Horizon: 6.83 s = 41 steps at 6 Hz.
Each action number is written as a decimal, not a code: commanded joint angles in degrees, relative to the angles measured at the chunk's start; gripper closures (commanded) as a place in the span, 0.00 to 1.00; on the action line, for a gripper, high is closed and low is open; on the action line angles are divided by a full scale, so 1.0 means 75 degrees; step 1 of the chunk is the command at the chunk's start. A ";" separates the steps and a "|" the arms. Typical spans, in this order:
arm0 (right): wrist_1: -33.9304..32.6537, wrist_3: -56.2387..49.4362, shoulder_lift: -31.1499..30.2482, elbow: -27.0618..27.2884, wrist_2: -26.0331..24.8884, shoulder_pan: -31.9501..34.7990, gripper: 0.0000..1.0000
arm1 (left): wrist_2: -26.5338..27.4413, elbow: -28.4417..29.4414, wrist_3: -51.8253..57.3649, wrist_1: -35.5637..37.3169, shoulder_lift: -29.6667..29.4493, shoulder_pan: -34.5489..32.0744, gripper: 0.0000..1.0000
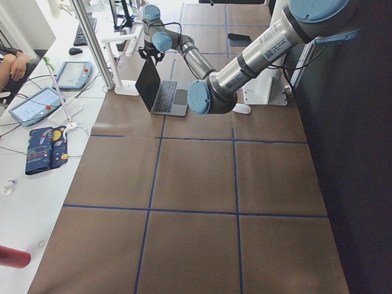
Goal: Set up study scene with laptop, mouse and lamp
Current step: 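Release the laptop and lift the left gripper back toward its side, then lower the right gripper onto the black mouse pad and grasp it, then drag the mouse pad with the right gripper beside the laptop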
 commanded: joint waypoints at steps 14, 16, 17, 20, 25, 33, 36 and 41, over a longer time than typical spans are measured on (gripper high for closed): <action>0.4194 0.5023 -0.1542 0.0808 0.0586 -0.1642 0.00 | -0.0061 -0.6202 -0.4679 0.2852 0.6388 -0.0544 0.00; 0.7227 0.8176 -0.2033 0.0540 0.0226 -0.3469 0.00 | -0.0061 -0.6319 -0.4786 0.2852 0.6388 -0.0544 0.00; 0.8402 0.9549 -0.2349 0.0515 -0.0450 -0.4533 0.00 | -0.0061 -0.6366 -0.4798 0.2852 0.6388 -0.0544 0.00; 0.8508 1.1418 -0.2411 0.0444 -0.2780 -0.7452 0.00 | -0.0062 -0.6378 -0.4798 0.2852 0.6388 -0.0544 0.00; 0.8824 1.2340 -0.2435 0.0234 -0.3387 -0.8692 0.60 | -0.0061 -0.6378 -0.4798 0.2852 0.6388 -0.0544 0.00; 0.8778 1.2328 -0.1490 0.0516 -0.2543 -0.6996 1.00 | -0.0073 -0.6472 -0.4963 0.2852 0.6376 -0.0544 0.00; 0.7112 1.2293 0.0041 0.0456 -0.2461 -0.6315 1.00 | -0.0073 -0.6472 -0.4963 0.2864 0.6388 -0.0543 0.00; 0.2034 1.2258 0.4786 -0.0241 -0.2741 -0.5904 1.00 | -0.0143 -0.6460 -0.4963 0.2864 0.6388 -0.0532 0.00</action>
